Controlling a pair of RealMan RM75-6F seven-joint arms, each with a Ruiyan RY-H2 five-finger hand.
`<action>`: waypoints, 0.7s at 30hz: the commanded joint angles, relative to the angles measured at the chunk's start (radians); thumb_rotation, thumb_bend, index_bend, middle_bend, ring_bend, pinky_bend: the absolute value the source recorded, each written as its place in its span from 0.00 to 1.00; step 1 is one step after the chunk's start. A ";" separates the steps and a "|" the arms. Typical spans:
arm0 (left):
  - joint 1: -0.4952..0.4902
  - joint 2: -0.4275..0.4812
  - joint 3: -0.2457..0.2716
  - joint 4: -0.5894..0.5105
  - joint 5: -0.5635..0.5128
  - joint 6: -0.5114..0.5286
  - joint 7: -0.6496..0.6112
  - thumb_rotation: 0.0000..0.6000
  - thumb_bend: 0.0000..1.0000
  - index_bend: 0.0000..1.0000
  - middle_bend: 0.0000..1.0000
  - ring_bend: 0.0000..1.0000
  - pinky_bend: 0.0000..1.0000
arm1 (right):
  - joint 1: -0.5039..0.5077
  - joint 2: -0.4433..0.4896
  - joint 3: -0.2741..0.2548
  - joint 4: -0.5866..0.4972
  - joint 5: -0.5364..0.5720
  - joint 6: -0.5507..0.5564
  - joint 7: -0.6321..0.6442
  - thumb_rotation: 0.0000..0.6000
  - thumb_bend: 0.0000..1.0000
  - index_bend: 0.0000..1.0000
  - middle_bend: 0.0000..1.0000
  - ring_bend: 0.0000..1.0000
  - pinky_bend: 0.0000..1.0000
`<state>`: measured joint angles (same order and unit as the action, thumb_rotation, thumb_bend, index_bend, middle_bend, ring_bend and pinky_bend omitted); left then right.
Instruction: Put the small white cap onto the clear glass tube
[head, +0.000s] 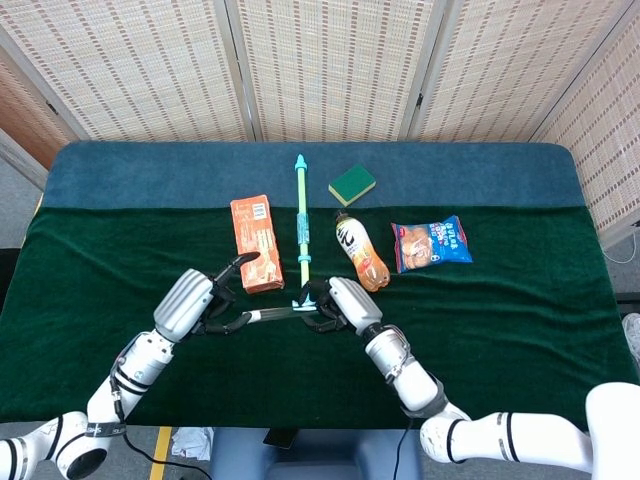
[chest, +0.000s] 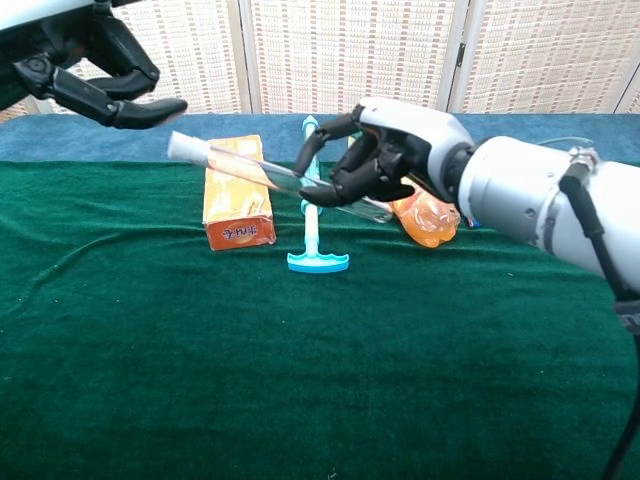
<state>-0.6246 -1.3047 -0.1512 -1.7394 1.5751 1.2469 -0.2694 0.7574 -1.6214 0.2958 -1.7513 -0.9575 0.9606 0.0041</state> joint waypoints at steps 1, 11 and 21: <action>0.009 0.008 0.002 0.011 -0.007 0.007 0.013 1.00 0.36 0.11 0.93 0.78 0.81 | -0.014 0.033 -0.044 0.001 0.012 0.004 -0.048 1.00 0.72 0.92 1.00 1.00 1.00; 0.034 0.004 -0.001 0.067 -0.043 0.026 0.074 1.00 0.36 0.12 0.87 0.72 0.80 | -0.048 0.004 -0.143 0.117 0.003 0.021 -0.134 1.00 0.72 0.92 1.00 1.00 1.00; 0.047 -0.009 -0.001 0.086 -0.058 0.033 0.105 1.00 0.36 0.12 0.87 0.71 0.80 | -0.074 -0.052 -0.188 0.213 -0.024 0.031 -0.191 1.00 0.71 0.69 1.00 1.00 1.00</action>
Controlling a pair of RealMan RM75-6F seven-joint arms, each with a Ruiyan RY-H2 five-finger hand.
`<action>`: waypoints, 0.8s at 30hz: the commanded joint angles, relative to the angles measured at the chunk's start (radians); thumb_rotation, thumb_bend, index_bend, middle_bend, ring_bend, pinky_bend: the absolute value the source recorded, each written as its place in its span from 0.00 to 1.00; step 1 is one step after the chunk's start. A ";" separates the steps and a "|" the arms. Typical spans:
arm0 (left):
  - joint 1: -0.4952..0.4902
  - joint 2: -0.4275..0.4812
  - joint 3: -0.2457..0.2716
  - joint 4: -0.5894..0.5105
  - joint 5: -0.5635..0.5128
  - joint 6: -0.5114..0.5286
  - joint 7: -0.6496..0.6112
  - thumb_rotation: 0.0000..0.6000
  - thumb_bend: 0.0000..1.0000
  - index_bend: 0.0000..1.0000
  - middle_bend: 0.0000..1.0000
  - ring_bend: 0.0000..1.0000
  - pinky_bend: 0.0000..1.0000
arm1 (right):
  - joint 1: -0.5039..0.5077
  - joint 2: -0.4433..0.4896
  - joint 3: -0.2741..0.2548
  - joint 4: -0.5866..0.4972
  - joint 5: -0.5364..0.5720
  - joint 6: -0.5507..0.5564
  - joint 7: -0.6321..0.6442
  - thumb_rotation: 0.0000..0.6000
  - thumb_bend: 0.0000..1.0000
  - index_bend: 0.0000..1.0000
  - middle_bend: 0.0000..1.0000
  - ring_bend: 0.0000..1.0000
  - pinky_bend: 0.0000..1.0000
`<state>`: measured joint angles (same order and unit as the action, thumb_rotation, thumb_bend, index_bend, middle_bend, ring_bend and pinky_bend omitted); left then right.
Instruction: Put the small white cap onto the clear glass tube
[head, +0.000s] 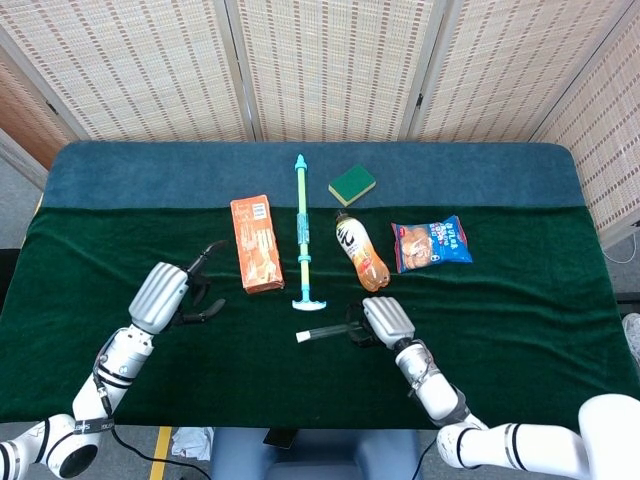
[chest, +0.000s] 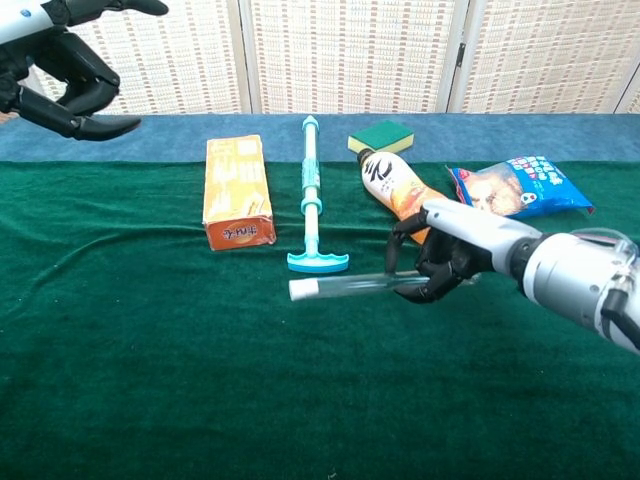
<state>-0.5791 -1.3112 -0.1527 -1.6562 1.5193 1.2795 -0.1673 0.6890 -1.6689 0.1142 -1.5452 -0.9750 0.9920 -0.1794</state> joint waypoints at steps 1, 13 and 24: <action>0.003 -0.004 0.000 0.004 -0.004 0.000 0.004 1.00 0.36 0.12 0.87 0.71 0.80 | -0.008 -0.006 -0.007 0.010 -0.010 0.002 -0.010 1.00 0.71 0.65 1.00 1.00 1.00; 0.017 -0.001 0.005 0.020 -0.047 -0.027 0.014 1.00 0.36 0.12 0.81 0.66 0.73 | -0.032 0.010 -0.005 0.004 -0.026 -0.003 -0.028 1.00 0.52 0.33 1.00 1.00 1.00; 0.086 0.064 0.031 0.049 -0.128 -0.029 0.050 1.00 0.36 0.19 0.66 0.53 0.54 | -0.087 0.151 0.021 -0.112 -0.124 0.081 0.008 1.00 0.46 0.29 0.90 0.98 0.99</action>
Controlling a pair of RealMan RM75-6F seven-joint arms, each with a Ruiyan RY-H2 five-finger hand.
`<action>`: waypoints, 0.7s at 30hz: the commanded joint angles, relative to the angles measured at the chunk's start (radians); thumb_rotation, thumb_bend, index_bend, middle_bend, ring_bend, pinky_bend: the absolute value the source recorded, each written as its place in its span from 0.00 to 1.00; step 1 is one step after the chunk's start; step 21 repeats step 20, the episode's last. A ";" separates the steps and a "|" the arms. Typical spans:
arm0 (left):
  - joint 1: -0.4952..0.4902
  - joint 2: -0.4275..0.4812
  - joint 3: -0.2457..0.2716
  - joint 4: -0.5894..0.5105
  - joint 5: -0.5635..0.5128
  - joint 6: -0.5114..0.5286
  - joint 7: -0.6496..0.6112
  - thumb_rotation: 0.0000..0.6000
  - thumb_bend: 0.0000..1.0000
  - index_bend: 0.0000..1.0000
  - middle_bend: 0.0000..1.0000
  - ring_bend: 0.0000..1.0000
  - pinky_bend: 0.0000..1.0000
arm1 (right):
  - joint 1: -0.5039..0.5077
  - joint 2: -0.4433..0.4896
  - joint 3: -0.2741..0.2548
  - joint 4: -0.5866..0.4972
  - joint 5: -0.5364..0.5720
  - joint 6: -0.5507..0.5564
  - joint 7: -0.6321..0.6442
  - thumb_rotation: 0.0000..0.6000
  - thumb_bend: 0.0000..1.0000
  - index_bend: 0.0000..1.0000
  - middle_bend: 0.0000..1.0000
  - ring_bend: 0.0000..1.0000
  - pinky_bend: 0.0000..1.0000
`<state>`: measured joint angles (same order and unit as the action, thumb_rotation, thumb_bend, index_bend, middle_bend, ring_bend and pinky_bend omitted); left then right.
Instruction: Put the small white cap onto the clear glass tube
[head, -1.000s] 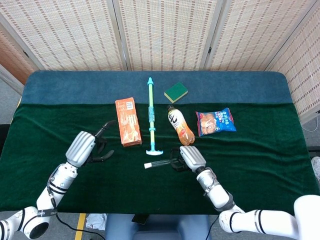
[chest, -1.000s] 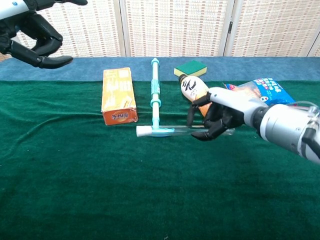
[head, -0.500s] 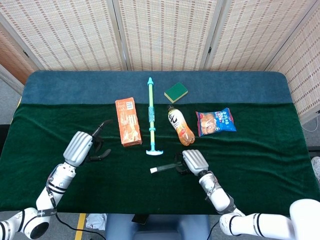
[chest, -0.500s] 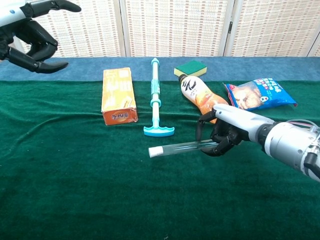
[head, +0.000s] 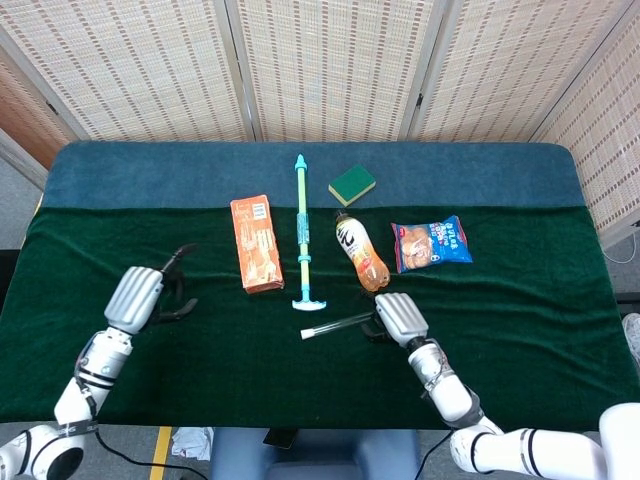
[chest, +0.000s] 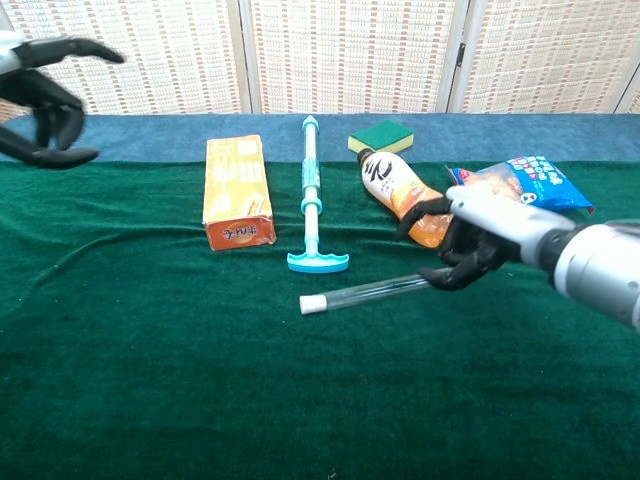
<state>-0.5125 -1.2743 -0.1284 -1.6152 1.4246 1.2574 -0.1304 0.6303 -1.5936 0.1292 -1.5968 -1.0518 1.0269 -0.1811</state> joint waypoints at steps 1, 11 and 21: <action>0.022 0.040 0.004 0.000 -0.059 -0.020 0.030 1.00 0.36 0.22 0.64 0.50 0.51 | -0.043 0.112 0.002 -0.082 -0.073 0.072 0.007 1.00 0.46 0.29 0.86 0.96 0.98; 0.122 0.045 0.021 0.041 -0.128 0.075 0.153 1.00 0.38 0.32 0.52 0.39 0.38 | -0.207 0.361 -0.073 -0.155 -0.261 0.289 0.043 1.00 0.46 0.37 0.40 0.42 0.45; 0.236 0.051 0.059 0.041 -0.102 0.192 0.143 1.00 0.38 0.30 0.47 0.33 0.32 | -0.363 0.461 -0.130 -0.092 -0.369 0.437 0.257 1.00 0.46 0.33 0.30 0.32 0.35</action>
